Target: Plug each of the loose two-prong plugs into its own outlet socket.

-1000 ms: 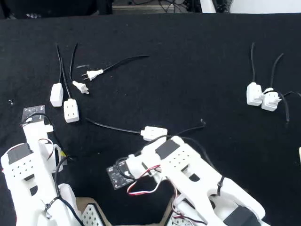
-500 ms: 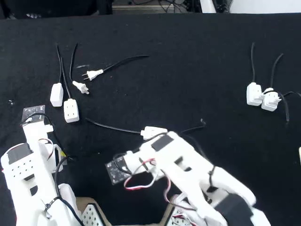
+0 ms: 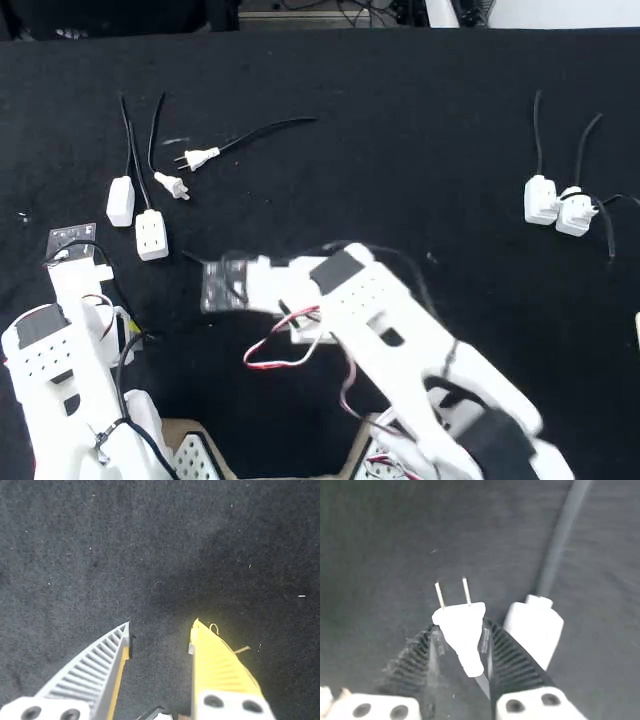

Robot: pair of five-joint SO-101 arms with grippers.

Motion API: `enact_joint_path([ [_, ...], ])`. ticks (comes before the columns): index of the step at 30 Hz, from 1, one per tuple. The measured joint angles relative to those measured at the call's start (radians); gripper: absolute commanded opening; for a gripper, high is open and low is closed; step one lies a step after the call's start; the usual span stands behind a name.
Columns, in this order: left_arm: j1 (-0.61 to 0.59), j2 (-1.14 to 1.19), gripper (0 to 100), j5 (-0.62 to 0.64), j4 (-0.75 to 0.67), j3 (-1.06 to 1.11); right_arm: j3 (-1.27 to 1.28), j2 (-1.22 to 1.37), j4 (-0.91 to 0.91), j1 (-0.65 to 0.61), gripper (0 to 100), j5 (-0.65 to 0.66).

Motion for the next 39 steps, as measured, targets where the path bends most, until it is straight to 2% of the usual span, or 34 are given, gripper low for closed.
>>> enact_joint_path([
  [4, 0.000, 0.000, 20, 0.000, 0.000, -0.003, -0.025, -0.176, 0.017, 0.000, 1.1, -0.232],
  [8, 0.086, 0.000, 20, 0.029, -0.068, -0.061, 0.051, -0.282, -0.083, 0.000, 1.1, -0.379],
  [15, 0.388, 0.000, 20, 0.368, -0.115, -0.210, 0.341, -0.302, -0.549, 0.000, 1.1, -0.534],
  [18, 0.502, 0.000, 20, 0.468, -0.169, -0.229, 0.448, -0.302, -0.752, 0.000, 1.1, -0.611],
  [21, 0.566, 0.000, 20, 0.512, -0.230, -0.230, 0.514, -0.302, -0.888, 0.000, 1.1, -0.632],
  [24, 0.611, -0.031, 20, 0.549, -0.265, -0.227, 0.534, -0.302, -0.945, 0.000, 1.1, -0.638],
  [34, 0.770, -0.413, 20, 0.571, -0.282, -0.055, 0.534, -0.302, -0.964, 0.000, 1.1, -0.638],
  [39, 0.781, -0.505, 20, 0.523, -0.347, 0.087, 0.534, -0.302, -0.964, 0.000, 1.1, -0.638],
])
